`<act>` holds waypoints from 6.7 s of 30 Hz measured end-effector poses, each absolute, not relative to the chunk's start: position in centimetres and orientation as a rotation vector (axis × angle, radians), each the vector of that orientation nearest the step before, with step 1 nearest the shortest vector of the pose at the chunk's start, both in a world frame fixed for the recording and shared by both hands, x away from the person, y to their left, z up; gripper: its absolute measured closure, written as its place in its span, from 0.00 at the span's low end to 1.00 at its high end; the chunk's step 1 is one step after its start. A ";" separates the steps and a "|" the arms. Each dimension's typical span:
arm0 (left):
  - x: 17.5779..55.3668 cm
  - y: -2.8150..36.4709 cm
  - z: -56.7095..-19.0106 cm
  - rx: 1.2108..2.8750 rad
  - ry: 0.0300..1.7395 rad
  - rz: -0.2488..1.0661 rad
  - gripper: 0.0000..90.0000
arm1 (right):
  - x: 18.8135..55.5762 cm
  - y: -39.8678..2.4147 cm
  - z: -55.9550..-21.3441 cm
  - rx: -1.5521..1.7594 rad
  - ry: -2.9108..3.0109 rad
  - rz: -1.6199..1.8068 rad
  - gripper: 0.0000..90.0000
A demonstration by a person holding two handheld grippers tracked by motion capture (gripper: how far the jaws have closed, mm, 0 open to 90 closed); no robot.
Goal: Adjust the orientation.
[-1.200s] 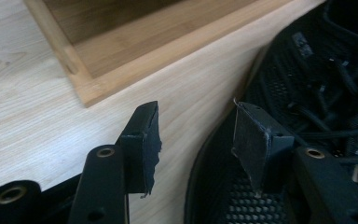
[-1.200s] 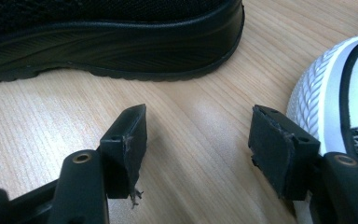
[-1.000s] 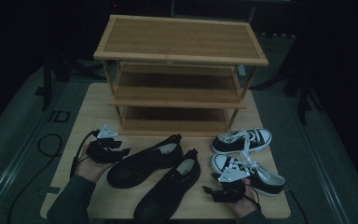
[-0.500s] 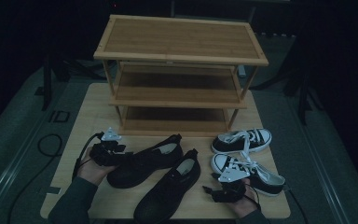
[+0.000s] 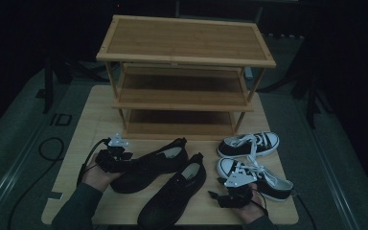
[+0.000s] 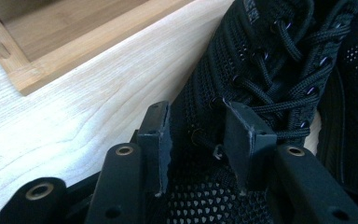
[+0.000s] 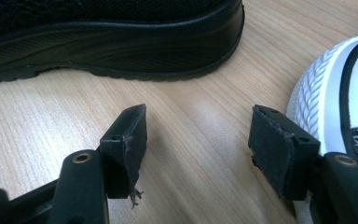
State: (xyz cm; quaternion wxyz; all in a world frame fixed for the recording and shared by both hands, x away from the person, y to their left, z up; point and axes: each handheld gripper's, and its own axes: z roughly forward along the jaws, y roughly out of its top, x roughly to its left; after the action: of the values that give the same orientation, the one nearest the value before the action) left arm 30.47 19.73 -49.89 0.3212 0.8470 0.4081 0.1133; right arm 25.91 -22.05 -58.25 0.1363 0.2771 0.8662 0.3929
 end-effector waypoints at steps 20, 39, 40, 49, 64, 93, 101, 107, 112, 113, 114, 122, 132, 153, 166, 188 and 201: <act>31.0 16.6 -50.5 2.336 0.989 0.384 1.00 | 25.9 -22.0 -58.2 0.802 2.508 1.137 0.41; 30.2 18.4 -49.6 2.244 1.080 0.342 0.67 | 25.9 -22.1 -58.2 0.802 2.507 1.135 0.41; 30.1 18.6 -49.6 2.241 1.085 0.336 0.66 | 25.9 -22.0 -58.2 0.802 2.507 1.136 0.41; 29.0 19.3 -49.1 2.212 1.104 0.333 0.59 | 25.9 -22.0 -58.2 0.804 2.508 1.135 0.41; 29.8 17.7 -50.3 2.325 1.145 0.286 0.91 | 25.9 -22.1 -58.2 0.802 2.508 1.135 0.41; 33.5 17.1 -48.2 2.216 1.157 0.401 1.00 | 25.9 -22.1 -58.2 0.804 2.508 1.136 0.41; 36.0 14.9 -47.5 2.194 1.128 0.417 1.00 | 25.9 -22.0 -58.2 0.804 2.508 1.137 0.41; 37.7 12.6 -47.2 2.195 1.091 0.461 1.00 | 25.9 -22.1 -58.2 0.803 2.508 1.136 0.41; 38.6 10.9 -46.8 2.188 1.059 0.489 1.00 | 25.9 -22.0 -58.2 0.804 2.508 1.137 0.41; 38.9 10.2 -46.7 2.193 1.045 0.497 1.00 | 25.9 -22.1 -58.2 0.804 2.508 1.136 0.41; 38.9 10.2 -46.7 2.193 1.045 0.497 1.00 | 25.9 -22.1 -58.2 0.804 2.508 1.136 0.41; 40.1 9.0 -48.2 2.238 1.042 0.499 1.00 | 25.9 -22.0 -58.2 0.804 2.508 1.136 0.41; 39.4 10.5 -47.9 2.204 1.037 0.425 0.73 | 25.9 -22.0 -58.2 0.804 2.508 1.136 0.41; 35.5 12.3 -46.2 2.201 0.982 0.398 0.62 | 25.9 -22.0 -58.2 0.804 2.508 1.137 0.41; 33.6 10.8 -45.4 2.216 0.898 0.334 0.61 | 25.9 -22.1 -58.2 0.804 2.509 1.135 0.41; 31.2 9.4 -45.0 2.233 0.836 0.280 0.59 | 25.9 -22.0 -58.2 0.803 2.507 1.136 0.40; 29.9 9.3 -45.1 2.232 0.799 0.239 0.56 | 25.9 -22.1 -58.2 0.803 2.507 1.136 0.40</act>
State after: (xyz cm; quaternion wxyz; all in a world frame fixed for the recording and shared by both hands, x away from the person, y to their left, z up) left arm 29.90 9.33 -45.14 0.3706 0.8701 0.3113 0.0930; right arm 25.88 -22.05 -58.24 0.1367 0.2775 0.8662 0.3924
